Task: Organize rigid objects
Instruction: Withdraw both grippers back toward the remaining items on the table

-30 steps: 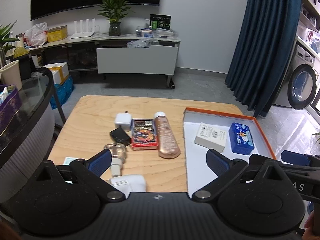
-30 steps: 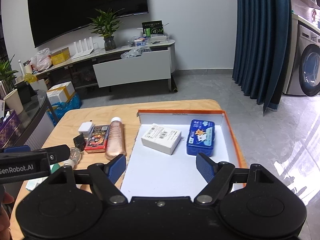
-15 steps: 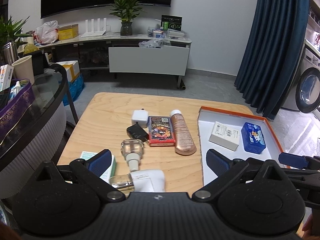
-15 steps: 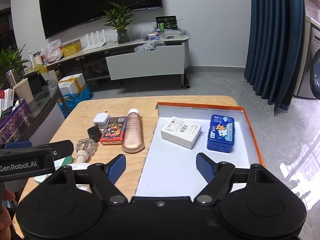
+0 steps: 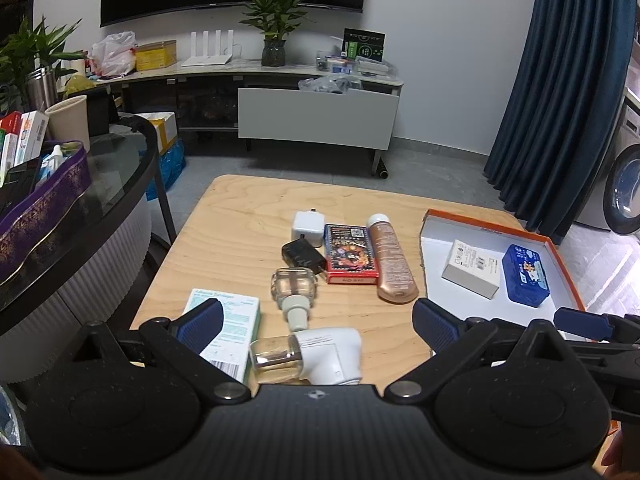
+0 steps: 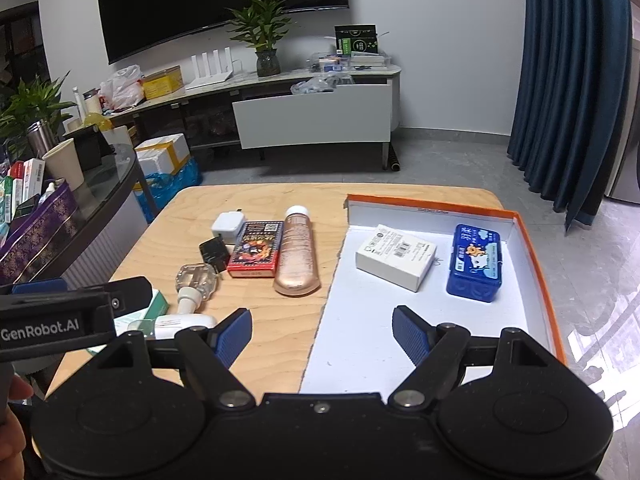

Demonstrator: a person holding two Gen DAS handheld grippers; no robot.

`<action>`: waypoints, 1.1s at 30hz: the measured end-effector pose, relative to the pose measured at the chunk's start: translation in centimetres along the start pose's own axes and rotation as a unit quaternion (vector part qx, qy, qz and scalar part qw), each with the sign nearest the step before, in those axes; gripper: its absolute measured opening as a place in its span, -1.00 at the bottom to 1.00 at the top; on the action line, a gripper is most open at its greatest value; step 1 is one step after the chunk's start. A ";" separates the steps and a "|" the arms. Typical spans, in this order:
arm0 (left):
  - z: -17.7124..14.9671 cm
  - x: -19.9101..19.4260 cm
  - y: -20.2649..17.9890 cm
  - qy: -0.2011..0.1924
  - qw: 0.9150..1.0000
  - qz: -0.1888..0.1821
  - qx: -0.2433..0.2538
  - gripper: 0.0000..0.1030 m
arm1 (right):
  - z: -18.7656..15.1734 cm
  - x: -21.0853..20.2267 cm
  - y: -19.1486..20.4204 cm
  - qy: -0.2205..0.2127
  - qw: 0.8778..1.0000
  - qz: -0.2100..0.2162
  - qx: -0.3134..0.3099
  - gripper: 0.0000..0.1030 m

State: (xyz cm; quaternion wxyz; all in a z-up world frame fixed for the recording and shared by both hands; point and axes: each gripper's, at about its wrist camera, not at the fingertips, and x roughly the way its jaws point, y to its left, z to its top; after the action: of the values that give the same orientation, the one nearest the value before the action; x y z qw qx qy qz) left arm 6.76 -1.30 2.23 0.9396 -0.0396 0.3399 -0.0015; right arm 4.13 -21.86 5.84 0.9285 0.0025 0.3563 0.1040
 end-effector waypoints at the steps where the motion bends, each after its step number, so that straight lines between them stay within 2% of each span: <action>1: -0.1 -0.1 0.2 -0.001 1.000 0.001 0.000 1.00 | -0.1 0.0 0.2 0.001 1.000 0.001 -0.001 0.77; 18: -3.3 -0.5 4.2 0.017 1.000 0.002 -0.016 1.00 | -2.5 1.6 3.3 0.032 0.999 0.033 -0.024 0.77; 33: -4.4 2.2 8.2 0.048 0.998 0.036 -0.030 1.00 | -3.7 3.2 3.2 0.056 0.997 0.040 -0.020 0.77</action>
State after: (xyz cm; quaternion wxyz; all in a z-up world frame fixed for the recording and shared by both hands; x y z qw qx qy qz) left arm 5.42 6.51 -3.20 0.9199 -0.0550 0.3861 0.0406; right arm 3.41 -18.40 1.19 0.9019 -0.0079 0.4056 0.1482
